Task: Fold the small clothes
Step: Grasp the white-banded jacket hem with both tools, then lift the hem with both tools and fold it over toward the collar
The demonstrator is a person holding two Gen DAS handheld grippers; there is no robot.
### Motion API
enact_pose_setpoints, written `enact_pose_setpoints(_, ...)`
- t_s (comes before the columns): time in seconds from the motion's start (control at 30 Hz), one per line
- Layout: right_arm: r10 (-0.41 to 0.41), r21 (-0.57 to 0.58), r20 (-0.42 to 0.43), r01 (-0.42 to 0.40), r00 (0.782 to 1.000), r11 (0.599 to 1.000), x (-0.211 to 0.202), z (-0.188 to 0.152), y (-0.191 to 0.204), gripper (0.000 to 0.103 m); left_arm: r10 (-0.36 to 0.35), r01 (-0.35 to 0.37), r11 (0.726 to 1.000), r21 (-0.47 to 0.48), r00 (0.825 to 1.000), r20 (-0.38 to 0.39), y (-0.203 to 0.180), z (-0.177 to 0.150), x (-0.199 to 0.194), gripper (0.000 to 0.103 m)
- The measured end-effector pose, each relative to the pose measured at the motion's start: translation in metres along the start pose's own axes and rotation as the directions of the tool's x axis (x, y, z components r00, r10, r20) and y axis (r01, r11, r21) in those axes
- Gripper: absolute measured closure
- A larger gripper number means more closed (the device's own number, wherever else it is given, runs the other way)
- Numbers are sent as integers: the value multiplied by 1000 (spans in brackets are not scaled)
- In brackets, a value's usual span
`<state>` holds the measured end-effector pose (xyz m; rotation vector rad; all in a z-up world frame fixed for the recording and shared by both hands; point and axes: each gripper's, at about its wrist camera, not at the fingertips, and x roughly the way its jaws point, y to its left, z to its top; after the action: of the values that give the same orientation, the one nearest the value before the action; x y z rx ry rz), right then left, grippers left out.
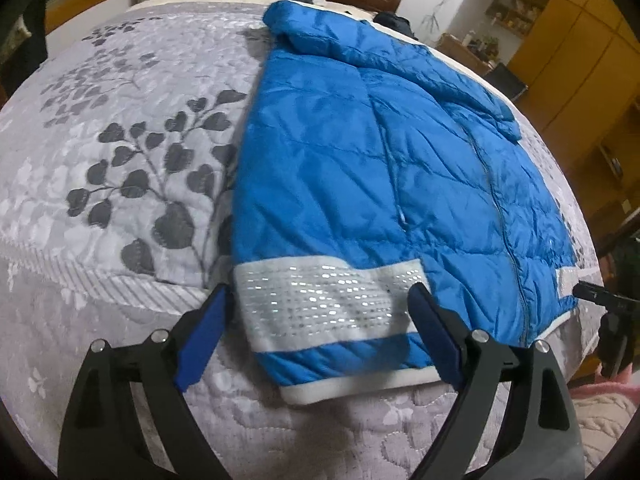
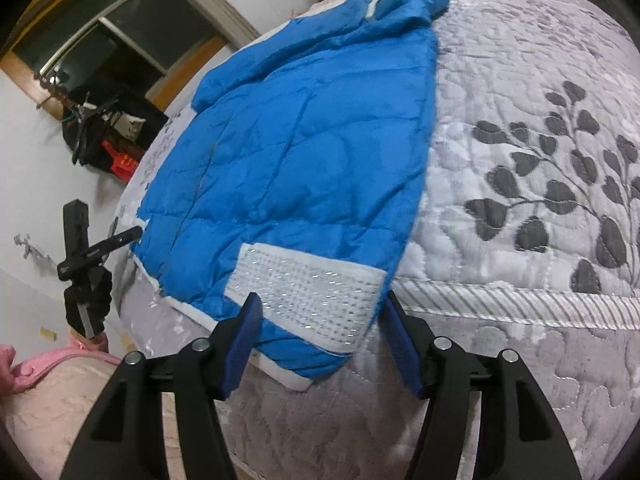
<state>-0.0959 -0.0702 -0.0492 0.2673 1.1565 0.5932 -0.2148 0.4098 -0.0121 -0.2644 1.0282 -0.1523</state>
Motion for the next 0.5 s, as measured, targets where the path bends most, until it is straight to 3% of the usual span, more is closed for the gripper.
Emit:
enact_pose_setpoints(0.13, -22, -37, -11, 22, 1000, 999, 9, 0, 12, 47, -36, 36, 999, 10, 999, -9, -9, -1, 1, 26)
enact_pose_setpoints(0.3, 15, -15, -2, -15, 1000, 1000, 9, 3, 7, 75, -37, 37, 998, -49, 999, -5, -1, 1, 1, 61)
enact_pose_setpoints(0.33, 23, -11, 3, -23, 1000, 1000, 7, 3, 4, 77, -44, 43, 997, -56, 999, -4, 1, 1, 0, 64)
enact_pose_setpoints(0.37, 27, -13, 5, -27, 1000, 1000, 6, 4, 3, 80, -40, 40, 997, -60, 999, 0, 1, 1, -1, 73)
enact_pose_setpoints(0.5, 49, -33, 31, -48, 998, 998, -3, 7, 6, 88, -47, 49, 996, -75, 999, 23, 1, 5, -8, 86)
